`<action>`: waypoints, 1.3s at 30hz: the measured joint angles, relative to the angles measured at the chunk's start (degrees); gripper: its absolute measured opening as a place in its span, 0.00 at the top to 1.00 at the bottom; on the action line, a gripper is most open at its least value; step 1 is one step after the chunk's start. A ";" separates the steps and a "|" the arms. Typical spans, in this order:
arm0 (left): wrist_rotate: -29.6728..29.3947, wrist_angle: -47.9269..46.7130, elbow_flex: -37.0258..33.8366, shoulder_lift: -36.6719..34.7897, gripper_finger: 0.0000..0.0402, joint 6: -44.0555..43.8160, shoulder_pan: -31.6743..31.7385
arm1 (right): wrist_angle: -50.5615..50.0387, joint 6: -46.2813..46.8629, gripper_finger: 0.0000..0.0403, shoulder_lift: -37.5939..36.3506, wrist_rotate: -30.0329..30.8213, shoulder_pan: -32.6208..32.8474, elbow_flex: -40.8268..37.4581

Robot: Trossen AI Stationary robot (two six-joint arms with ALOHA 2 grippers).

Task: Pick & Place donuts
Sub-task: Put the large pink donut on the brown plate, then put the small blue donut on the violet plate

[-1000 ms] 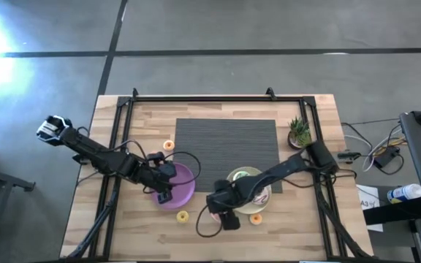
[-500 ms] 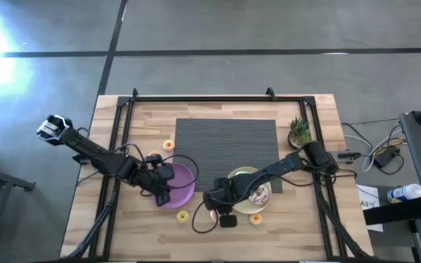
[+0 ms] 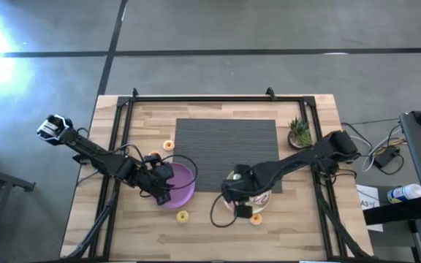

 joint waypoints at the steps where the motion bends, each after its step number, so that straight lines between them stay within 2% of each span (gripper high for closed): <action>1: 0.00 0.15 0.00 0.00 0.55 -0.02 -0.02 | 0.76 1.03 0.93 0.14 -0.26 0.22 -1.57; 6: 0.04 0.49 0.00 0.00 0.55 -0.74 -0.02 | 7.24 4.85 0.80 0.86 0.08 0.14 -7.09; 10: 0.07 0.79 0.00 0.00 0.55 -1.95 -0.02 | 2.12 5.87 0.67 -0.03 4.09 0.21 -7.85; 14: 0.09 0.90 0.00 0.00 0.55 -1.99 -0.02 | -1.95 5.57 0.55 -0.56 4.23 0.34 -8.04; 18: 0.20 0.92 0.00 0.00 0.55 -2.01 -0.04 | -2.96 7.10 0.48 -3.51 4.29 1.35 -7.01; 23: 0.22 1.23 -0.03 0.00 0.55 -2.12 -0.04 | 0.06 12.27 0.45 -8.08 4.63 7.41 -8.17; 27: 0.20 1.40 -0.03 0.00 0.55 -2.16 -0.04 | 4.08 21.19 0.46 -7.27 3.34 14.30 -9.62; 31: 0.04 1.40 -0.03 0.00 0.55 -1.99 -0.04 | 7.40 25.44 0.46 -3.57 5.01 20.27 -8.60; 39: 0.02 1.45 -0.03 0.00 0.55 -1.31 -0.04 | 6.45 32.56 0.46 2.66 8.22 22.33 -7.91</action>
